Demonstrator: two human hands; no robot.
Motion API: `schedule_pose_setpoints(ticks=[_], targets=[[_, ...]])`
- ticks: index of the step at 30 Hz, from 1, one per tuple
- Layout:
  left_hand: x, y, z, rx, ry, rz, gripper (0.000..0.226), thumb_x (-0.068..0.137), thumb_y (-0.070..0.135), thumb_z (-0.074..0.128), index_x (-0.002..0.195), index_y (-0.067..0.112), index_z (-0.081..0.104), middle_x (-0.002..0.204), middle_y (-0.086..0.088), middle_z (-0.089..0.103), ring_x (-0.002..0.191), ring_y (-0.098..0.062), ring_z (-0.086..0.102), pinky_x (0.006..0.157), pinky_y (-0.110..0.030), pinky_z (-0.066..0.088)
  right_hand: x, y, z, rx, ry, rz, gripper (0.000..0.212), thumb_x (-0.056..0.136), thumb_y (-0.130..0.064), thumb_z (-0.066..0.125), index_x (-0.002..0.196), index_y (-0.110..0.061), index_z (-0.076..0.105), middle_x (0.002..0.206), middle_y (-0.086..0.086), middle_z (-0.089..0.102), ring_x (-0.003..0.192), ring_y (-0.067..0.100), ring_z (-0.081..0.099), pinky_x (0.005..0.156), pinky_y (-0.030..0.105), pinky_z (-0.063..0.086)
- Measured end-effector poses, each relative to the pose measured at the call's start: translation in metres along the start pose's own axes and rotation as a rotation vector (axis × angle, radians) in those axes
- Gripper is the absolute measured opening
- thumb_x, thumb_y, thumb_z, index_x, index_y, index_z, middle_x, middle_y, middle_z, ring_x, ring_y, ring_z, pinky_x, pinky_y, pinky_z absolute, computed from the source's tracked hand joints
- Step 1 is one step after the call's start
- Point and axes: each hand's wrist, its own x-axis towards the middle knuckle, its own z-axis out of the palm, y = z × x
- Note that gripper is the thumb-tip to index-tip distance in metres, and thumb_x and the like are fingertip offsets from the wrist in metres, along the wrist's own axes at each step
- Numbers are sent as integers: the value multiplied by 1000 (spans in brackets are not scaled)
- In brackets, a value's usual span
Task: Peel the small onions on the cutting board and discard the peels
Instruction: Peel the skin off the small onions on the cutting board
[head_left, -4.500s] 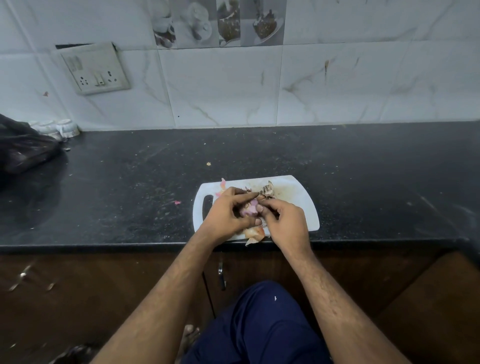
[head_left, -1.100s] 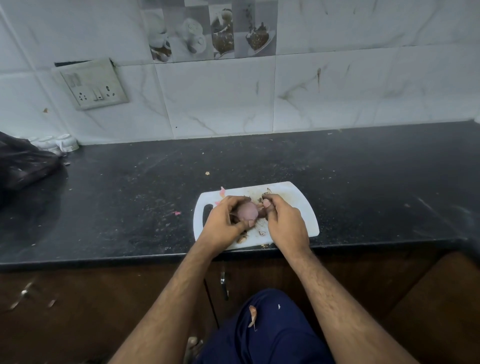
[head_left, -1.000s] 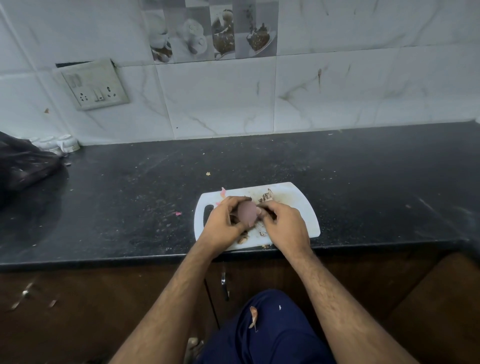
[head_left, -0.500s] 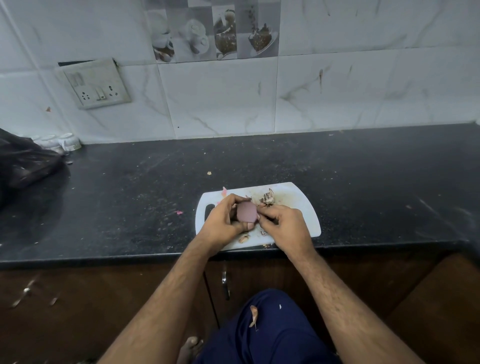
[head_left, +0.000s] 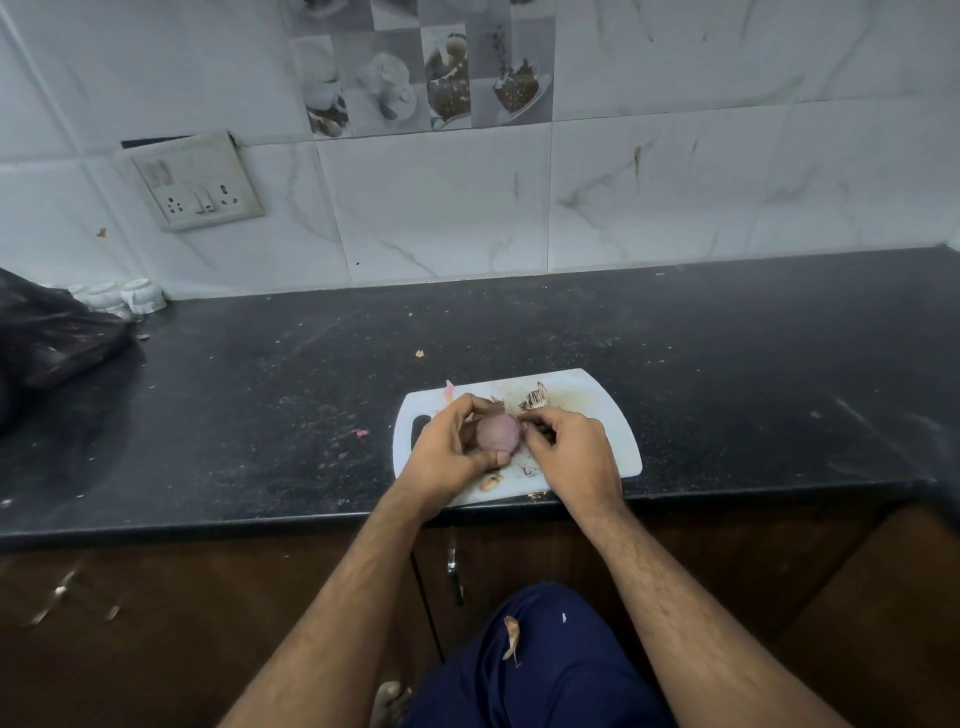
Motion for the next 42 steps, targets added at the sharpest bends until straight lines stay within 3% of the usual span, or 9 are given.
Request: schedule_pose_setpoints(ticks=[5, 7, 10, 14, 20, 24, 29, 35, 42], targets=[[-2, 1, 0, 123, 108, 53, 41, 81, 3, 85, 111, 24, 68, 114, 8, 72, 103, 0, 66, 87, -14, 54, 2, 6, 1, -59, 13, -57, 35, 103, -17, 51, 134, -25, 64, 132, -10, 66, 120, 11, 60, 100, 28, 48], [-2, 0, 0, 171, 119, 80, 50, 82, 4, 84, 125, 24, 68, 120, 10, 69, 106, -4, 66, 94, -22, 57, 2, 5, 0, -105, -53, -101, 34, 104, -29, 50, 137, -28, 60, 134, -14, 61, 121, 9, 57, 97, 31, 48], [0, -2, -1, 198, 90, 65, 66, 83, 9, 84, 141, 32, 63, 147, 11, 53, 120, -11, 63, 107, -36, 54, 2, 4, -1, -157, -132, -136, 30, 101, -39, 55, 130, -35, 62, 124, -18, 64, 111, 7, 58, 86, 31, 49], [3, -5, -4, 210, 75, 63, 52, 80, 20, 89, 127, 34, 73, 124, 7, 63, 116, -15, 64, 107, -43, 54, 6, 7, -2, -95, -148, -96, 22, 97, -43, 63, 117, -36, 69, 112, -19, 67, 102, 4, 59, 83, 30, 49], [3, -3, 1, 229, 98, 79, 56, 65, 12, 97, 112, 26, 69, 111, 9, 74, 105, -8, 69, 96, -37, 59, 8, 14, -6, 273, -149, -15, 25, 86, -31, 80, 110, -33, 77, 103, -20, 76, 100, -2, 67, 93, 32, 55], [4, -8, -1, 179, 113, 62, 54, 60, 13, 100, 102, 26, 70, 105, 5, 77, 102, -12, 72, 95, -38, 59, 3, 14, -6, 230, -106, -107, 26, 91, -25, 75, 116, -30, 77, 108, -17, 75, 103, -2, 65, 94, 28, 55], [5, -10, -3, 134, 102, 37, 50, 59, 13, 101, 95, 20, 67, 107, 3, 77, 101, -12, 73, 95, -38, 59, -4, 14, 0, 131, -42, -241, 27, 94, -27, 70, 120, -24, 75, 109, -14, 73, 104, 4, 65, 90, 33, 56], [4, -8, -2, 124, 84, 39, 50, 61, 8, 99, 98, 15, 67, 99, 8, 77, 94, -10, 71, 88, -30, 57, -7, 14, 1, 139, -10, -254, 30, 92, -34, 72, 119, -21, 76, 101, -14, 71, 96, 5, 65, 80, 31, 56], [5, -9, -4, 146, 71, 48, 47, 63, 14, 99, 95, 21, 65, 101, 3, 76, 96, -15, 71, 92, -41, 59, -6, 13, 4, 152, 33, -216, 27, 90, -32, 76, 114, -22, 78, 102, -14, 74, 96, 2, 66, 79, 27, 56]])
